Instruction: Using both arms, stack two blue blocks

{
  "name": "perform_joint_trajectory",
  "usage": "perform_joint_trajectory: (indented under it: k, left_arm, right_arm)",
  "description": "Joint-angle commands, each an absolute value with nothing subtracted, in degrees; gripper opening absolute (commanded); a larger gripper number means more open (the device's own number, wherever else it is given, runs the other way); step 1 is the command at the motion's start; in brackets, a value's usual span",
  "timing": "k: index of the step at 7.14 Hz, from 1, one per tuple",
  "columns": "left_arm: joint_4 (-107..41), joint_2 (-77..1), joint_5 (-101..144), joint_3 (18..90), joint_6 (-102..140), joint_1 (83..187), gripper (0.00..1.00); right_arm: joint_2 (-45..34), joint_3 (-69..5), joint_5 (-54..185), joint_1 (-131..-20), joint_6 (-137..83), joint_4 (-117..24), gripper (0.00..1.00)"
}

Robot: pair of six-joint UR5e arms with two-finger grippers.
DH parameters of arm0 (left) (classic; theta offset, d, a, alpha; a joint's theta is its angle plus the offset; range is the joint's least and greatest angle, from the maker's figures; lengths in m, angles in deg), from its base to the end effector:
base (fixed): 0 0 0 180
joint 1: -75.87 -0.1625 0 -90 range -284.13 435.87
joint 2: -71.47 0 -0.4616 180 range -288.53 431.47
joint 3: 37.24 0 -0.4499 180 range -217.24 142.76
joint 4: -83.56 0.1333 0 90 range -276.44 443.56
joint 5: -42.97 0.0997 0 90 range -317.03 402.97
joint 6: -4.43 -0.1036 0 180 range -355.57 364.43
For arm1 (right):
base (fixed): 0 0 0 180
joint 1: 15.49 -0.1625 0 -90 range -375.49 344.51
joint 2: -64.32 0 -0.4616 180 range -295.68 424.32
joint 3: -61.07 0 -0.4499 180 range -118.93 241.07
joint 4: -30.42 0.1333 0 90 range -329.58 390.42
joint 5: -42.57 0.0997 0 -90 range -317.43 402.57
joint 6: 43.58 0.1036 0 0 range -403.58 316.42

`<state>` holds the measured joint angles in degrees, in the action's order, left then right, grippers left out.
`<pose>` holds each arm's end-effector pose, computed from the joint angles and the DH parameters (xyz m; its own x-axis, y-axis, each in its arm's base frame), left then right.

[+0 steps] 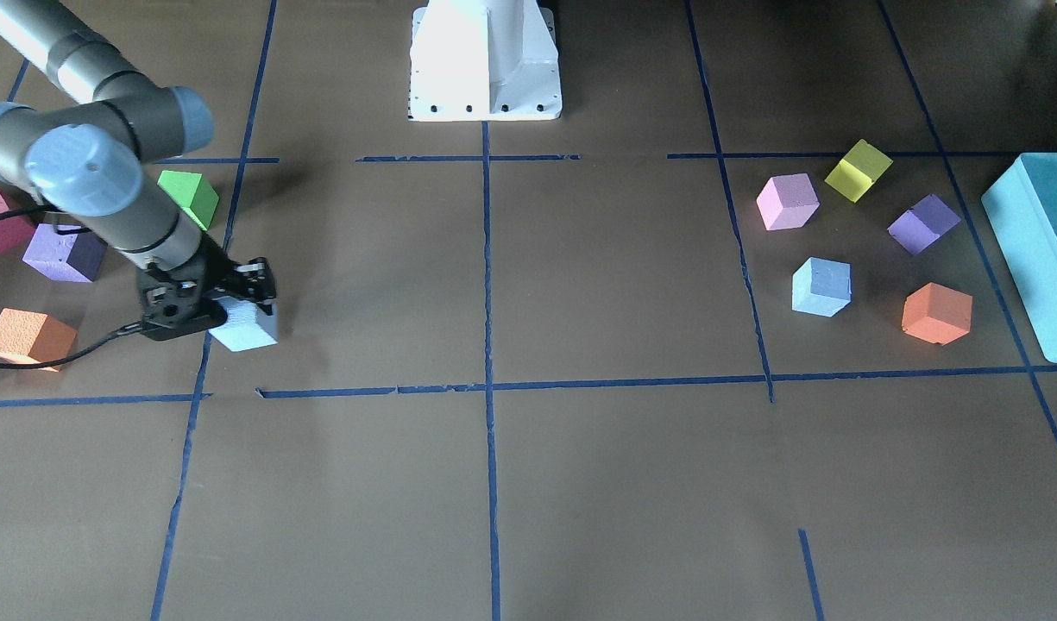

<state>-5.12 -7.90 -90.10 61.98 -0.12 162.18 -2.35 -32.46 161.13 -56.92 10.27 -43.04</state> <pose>-0.0328 -0.4637 0.7076 0.7237 0.0936 -0.6837 -0.1221 0.9925 0.0066 -0.4837 -0.5387 0.3807 0.6374 -0.1285 0.7597 0.0509 0.9909 0.1248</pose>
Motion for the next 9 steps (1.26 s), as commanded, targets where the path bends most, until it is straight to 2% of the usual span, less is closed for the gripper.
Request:
perform_joint_trajectory:
  k: [1, 3, 4, 5, 6, 9]
  left_arm:
    - [-5.12, -7.90, -90.10, 61.99, -0.06, 162.18, 1.00]
    - [-5.12, -7.90, -90.10, 61.90, -0.14, 162.18, 1.00]
    - [-5.12, -7.90, -90.10, 61.90, -0.14, 162.18, 1.00]
    - [-5.12, -7.90, -90.10, 61.99, -0.14, 162.18, 1.00]
    - [-5.12, -7.90, -90.10, 61.99, -0.14, 162.18, 1.00]
    - [-5.21, -7.90, -90.01, 62.68, -0.14, 162.18, 1.00]
  right_arm:
    - [15.36, -26.86, 152.22, -48.22, 25.18, -55.29, 0.17]
    - [25.53, -17.28, 148.33, -43.72, 33.90, -55.71, 0.20]
    - [26.26, -16.98, 148.13, -42.65, 34.81, -55.71, 0.25]
    - [26.09, -16.89, 145.87, -41.25, 34.82, -55.62, 0.42]
    - [25.92, -16.89, 144.19, -40.98, 34.47, -55.62, 0.99]
    - [26.18, -18.20, 144.96, -42.54, 32.72, -55.45, 1.00]
